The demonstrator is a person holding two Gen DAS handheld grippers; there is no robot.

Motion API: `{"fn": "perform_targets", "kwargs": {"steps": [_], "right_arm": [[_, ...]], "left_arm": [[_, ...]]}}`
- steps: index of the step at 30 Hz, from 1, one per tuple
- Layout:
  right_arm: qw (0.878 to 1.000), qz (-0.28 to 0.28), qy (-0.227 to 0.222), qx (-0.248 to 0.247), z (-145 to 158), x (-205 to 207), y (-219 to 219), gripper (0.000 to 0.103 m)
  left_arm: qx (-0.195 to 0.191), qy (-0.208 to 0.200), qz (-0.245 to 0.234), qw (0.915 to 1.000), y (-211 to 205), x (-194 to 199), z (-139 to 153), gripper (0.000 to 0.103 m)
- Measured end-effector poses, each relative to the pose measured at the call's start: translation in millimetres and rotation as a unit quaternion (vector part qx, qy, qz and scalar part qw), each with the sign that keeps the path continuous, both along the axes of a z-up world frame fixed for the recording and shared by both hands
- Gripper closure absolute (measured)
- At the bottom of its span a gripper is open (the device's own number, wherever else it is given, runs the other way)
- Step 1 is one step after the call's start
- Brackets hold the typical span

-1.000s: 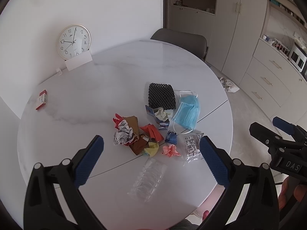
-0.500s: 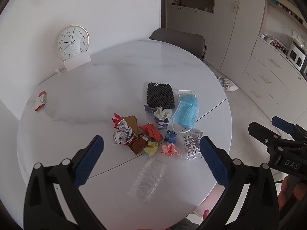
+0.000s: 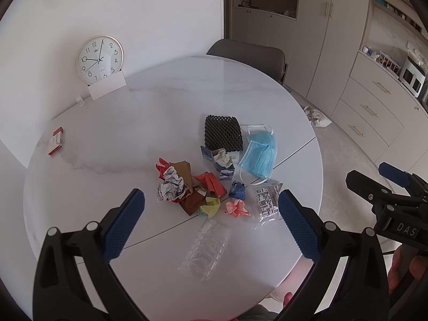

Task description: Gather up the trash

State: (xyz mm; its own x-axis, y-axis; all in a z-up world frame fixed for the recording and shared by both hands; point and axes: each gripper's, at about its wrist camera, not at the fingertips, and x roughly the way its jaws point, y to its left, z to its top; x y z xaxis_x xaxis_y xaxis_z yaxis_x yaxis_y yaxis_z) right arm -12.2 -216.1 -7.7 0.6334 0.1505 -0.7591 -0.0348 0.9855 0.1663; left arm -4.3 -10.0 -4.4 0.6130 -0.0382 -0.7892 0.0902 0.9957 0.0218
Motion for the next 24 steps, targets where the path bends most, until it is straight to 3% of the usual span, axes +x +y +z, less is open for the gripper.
{"fn": "perform_targets", "kwargs": {"steps": [24], "right_arm": [[1.000,0.000,0.004,0.001,-5.2,-4.3,-0.9,0.002]], "left_arm": [[0.000,0.002,0.001,1.0000,-0.4,0.0,-1.6,0.007]]}}
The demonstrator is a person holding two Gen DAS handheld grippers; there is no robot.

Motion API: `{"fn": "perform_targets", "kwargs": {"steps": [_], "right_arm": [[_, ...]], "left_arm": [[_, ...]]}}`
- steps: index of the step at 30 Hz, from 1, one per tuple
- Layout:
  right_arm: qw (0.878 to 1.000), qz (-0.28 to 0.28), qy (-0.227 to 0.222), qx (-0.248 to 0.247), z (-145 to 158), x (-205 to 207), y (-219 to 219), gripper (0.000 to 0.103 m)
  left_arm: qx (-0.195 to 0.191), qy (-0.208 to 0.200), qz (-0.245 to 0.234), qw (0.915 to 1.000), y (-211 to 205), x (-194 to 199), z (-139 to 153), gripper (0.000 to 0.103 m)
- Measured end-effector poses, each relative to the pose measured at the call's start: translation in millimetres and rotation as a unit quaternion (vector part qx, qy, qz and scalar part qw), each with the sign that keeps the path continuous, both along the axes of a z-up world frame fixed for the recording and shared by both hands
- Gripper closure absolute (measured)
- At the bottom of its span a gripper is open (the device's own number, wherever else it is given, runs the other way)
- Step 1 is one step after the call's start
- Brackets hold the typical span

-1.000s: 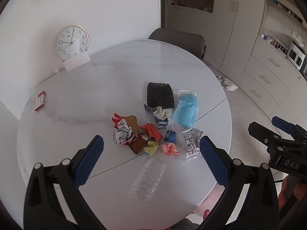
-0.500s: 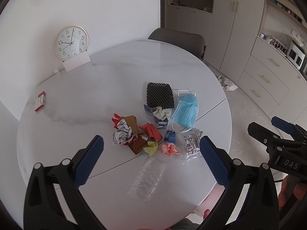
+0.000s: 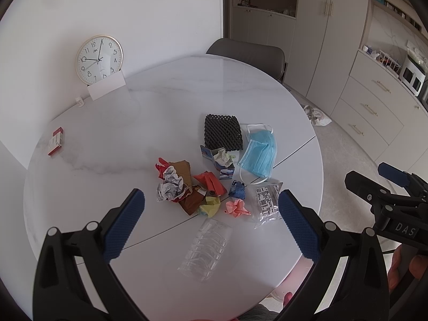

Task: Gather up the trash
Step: 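Grasp the black mesh net with the left tool while the right tool grasps the blue mask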

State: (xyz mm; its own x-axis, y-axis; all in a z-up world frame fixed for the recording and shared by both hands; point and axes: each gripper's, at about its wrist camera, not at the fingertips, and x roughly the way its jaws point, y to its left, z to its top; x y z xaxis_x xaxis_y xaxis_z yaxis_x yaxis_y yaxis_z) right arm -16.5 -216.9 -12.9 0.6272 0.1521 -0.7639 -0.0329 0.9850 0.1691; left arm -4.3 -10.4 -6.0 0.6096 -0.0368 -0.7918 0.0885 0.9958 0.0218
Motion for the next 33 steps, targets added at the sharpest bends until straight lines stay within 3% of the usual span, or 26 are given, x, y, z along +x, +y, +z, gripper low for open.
{"fn": "perform_targets", "kwargs": {"steps": [12,17,20,24,30,31,33], "right_arm": [[1.000,0.019,0.019,0.002,-17.4,19.9,1.7,0.002],[0.996,0.074,0.031,-0.035,-48.0,61.7,12.0,0.002],[0.994,0.098,0.052,-0.023,-75.2,103.2,12.8,0.002],[0.985,0.152,0.064,-0.058,-112.5,160.9,25.5,0.007],[0.957,0.246,0.084,-0.127,-160.9,218.9,51.9,0.011],[0.955,0.251,0.090,-0.132,-165.8,223.6,53.2,0.013],[0.950,0.259,0.114,-0.132,-178.9,233.9,52.1,0.031]], "left_arm": [[0.001,0.012,-0.012,0.9999,0.9,13.1,-11.5,0.007],[0.009,0.027,-0.036,0.9989,7.1,38.5,-27.4,0.007],[0.024,0.031,-0.045,0.9982,12.2,59.3,-36.8,0.007],[0.028,0.036,-0.065,0.9968,20.5,101.5,-47.0,0.007],[0.034,0.056,-0.103,0.9925,22.3,181.3,-67.3,0.007],[0.033,0.064,-0.107,0.9916,21.8,192.7,-71.1,0.007],[0.021,0.083,-0.119,0.9892,20.4,218.6,-82.5,0.007]]}}
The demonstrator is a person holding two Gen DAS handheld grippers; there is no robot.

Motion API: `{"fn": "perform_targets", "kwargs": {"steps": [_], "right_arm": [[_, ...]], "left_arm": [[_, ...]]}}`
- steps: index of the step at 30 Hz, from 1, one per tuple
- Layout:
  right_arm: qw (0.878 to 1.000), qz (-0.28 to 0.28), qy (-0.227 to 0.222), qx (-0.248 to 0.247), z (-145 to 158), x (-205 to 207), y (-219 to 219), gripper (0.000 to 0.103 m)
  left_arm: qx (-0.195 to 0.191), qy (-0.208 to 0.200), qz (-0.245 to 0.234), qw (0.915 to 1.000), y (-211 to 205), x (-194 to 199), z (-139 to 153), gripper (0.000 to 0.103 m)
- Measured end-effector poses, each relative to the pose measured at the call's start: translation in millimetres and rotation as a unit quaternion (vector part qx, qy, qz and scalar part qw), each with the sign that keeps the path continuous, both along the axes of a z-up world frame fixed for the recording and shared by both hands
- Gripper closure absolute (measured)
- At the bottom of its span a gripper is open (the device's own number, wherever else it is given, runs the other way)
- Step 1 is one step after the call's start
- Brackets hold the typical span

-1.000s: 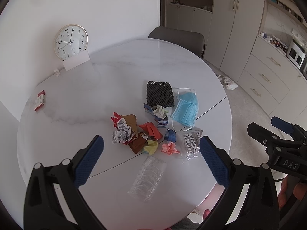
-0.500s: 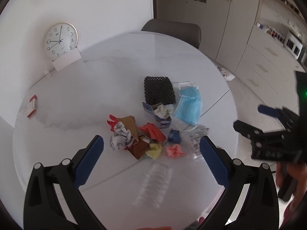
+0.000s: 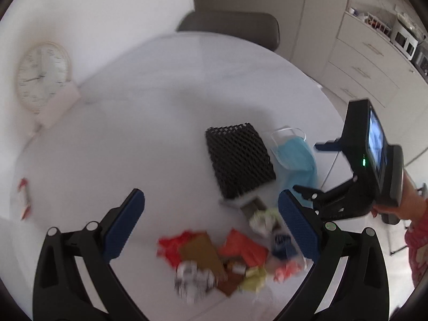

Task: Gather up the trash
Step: 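Grasp the black mesh net with the left tool while the right tool grasps the blue mask, then carry the mask and net to the wastebasket and open both tools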

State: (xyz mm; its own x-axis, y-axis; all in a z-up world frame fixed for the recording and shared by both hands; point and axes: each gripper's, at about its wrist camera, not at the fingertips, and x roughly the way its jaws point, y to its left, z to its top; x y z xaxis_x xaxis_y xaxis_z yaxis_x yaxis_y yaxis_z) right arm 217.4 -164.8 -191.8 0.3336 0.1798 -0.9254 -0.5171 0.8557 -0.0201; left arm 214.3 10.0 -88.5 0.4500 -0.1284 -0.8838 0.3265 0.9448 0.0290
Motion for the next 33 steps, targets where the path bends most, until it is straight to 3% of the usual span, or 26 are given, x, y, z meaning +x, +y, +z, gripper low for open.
{"fn": "perform_targets", "kwargs": {"steps": [1,3,6,11,15,21,29,32,33], "right_arm": [[1.000,-0.001,0.011,0.001,-4.3,3.3,-0.7,0.038],[0.999,-0.010,0.029,0.011,-10.7,7.7,-5.2,0.062],[0.998,-0.030,0.036,0.042,-7.4,5.5,-16.3,0.078],[0.992,-0.085,0.018,0.090,17.3,-4.1,-45.8,0.079],[0.980,-0.133,-0.005,0.149,47.1,-17.6,-79.8,0.079],[0.964,-0.175,-0.024,0.201,64.0,-32.7,-108.9,0.077],[0.941,-0.240,-0.027,0.236,61.3,-65.3,-136.6,0.077],[0.933,-0.260,-0.028,0.245,63.0,-80.3,-149.4,0.077],[0.932,-0.266,-0.031,0.245,63.5,-86.0,-150.3,0.077]], "left_arm": [[-0.006,0.012,-0.002,0.9999,-1.0,15.4,-8.7,0.007],[-0.014,0.030,-0.004,0.9994,-4.1,36.6,-24.0,0.007],[-0.020,0.067,0.013,0.9975,-6.4,65.2,-52.8,0.007],[-0.042,0.126,0.035,0.9905,-13.5,88.8,-95.8,0.009],[-0.049,0.151,0.055,0.9857,-20.1,99.1,-118.4,0.014],[-0.058,0.169,0.075,0.9810,-25.9,104.3,-134.1,0.035],[-0.061,0.165,0.062,0.9824,-47.4,100.5,-138.9,0.069],[-0.053,0.148,0.056,0.9859,-51.1,96.6,-134.8,0.089],[-0.054,0.143,0.056,0.9866,-50.0,96.4,-129.4,0.089]]}}
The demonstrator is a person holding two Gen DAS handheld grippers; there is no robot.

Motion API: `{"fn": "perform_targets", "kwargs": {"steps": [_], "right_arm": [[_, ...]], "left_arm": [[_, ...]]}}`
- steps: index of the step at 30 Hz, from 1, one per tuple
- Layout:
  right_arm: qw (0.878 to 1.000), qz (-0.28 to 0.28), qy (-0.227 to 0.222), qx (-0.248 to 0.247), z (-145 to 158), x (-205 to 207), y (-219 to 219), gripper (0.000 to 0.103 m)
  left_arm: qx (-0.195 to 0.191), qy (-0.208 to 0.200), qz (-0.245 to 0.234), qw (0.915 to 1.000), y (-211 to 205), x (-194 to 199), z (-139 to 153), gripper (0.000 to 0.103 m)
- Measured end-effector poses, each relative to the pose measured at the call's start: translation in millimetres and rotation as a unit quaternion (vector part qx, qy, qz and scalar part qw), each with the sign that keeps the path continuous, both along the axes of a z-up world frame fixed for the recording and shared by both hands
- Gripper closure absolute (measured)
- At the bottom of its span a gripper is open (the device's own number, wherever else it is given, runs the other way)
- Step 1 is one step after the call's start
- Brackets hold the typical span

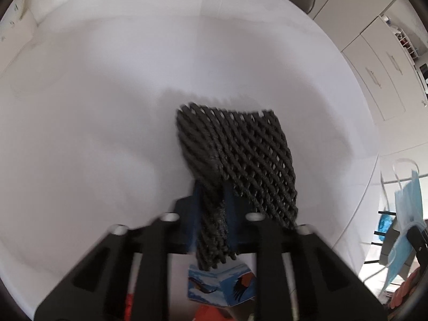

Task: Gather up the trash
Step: 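Carry the mask and net to the wastebasket and open both tools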

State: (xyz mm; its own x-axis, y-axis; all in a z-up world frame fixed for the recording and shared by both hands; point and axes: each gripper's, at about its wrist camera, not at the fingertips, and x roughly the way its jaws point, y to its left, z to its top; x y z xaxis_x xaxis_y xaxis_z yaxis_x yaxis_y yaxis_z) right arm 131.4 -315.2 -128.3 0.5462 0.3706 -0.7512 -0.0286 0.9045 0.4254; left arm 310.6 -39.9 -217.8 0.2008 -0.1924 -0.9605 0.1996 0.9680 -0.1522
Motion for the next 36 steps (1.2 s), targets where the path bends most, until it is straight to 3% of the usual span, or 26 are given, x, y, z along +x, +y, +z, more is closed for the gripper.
{"fn": "perform_targets", "kwargs": {"steps": [5,9,13,17,20,22,25,26,28,29,30,33,36], "right_arm": [[0.999,-0.047,-0.011,0.010,11.1,-36.8,-24.0,0.077],[0.996,-0.091,-0.018,0.009,26.2,-84.4,-47.0,0.077],[0.991,-0.129,0.002,-0.024,29.8,-153.4,-65.9,0.076],[0.985,-0.158,0.067,-0.029,-11.9,-204.3,-71.1,0.074],[0.978,-0.163,0.130,-0.020,-77.8,-230.0,-66.1,0.074],[0.972,-0.157,0.175,-0.007,-139.1,-240.4,-56.3,0.074],[0.963,-0.141,0.229,-0.004,-210.9,-246.3,-36.4,0.074],[0.961,-0.138,0.239,-0.006,-227.2,-245.9,-32.7,0.074],[0.955,-0.132,0.264,-0.014,-262.5,-243.4,-25.5,0.057],[0.953,-0.130,0.273,-0.016,-273.4,-241.7,-23.8,0.039],[0.952,-0.127,0.280,-0.016,-281.3,-241.3,-23.4,0.031],[0.950,-0.122,0.287,-0.012,-289.0,-247.3,-22.4,0.024],[0.955,-0.129,0.267,-0.008,-270.4,-257.8,-30.8,0.016]], "left_arm": [[-0.014,-0.031,0.000,0.9994,-3.7,-7.9,24.4,0.090],[-0.013,-0.079,-0.020,0.9966,-19.1,-33.0,68.1,0.090],[-0.042,-0.122,-0.041,0.9908,-33.6,-83.8,121.6,0.090],[-0.061,-0.151,-0.082,0.9832,-60.8,-141.8,164.3,0.090],[-0.085,-0.143,-0.122,0.9785,-79.4,-181.0,190.6,0.090],[-0.099,-0.123,-0.148,0.9764,-101.2,-212.8,187.8,0.090],[-0.101,-0.093,-0.189,0.9723,-126.0,-269.9,171.8,0.090],[-0.099,-0.084,-0.201,0.9710,-122.8,-272.7,171.5,0.090],[-0.082,-0.061,-0.229,0.9681,-129.0,-302.6,155.6,0.090],[-0.073,-0.052,-0.239,0.9667,-135.7,-304.8,146.3,0.090],[-0.065,-0.044,-0.249,0.9653,-142.0,-315.5,136.8,0.090],[-0.038,-0.028,-0.266,0.9627,-156.5,-342.1,114.7,0.090],[-0.023,-0.021,-0.273,0.9615,-160.3,-342.5,91.1,0.090]]}}
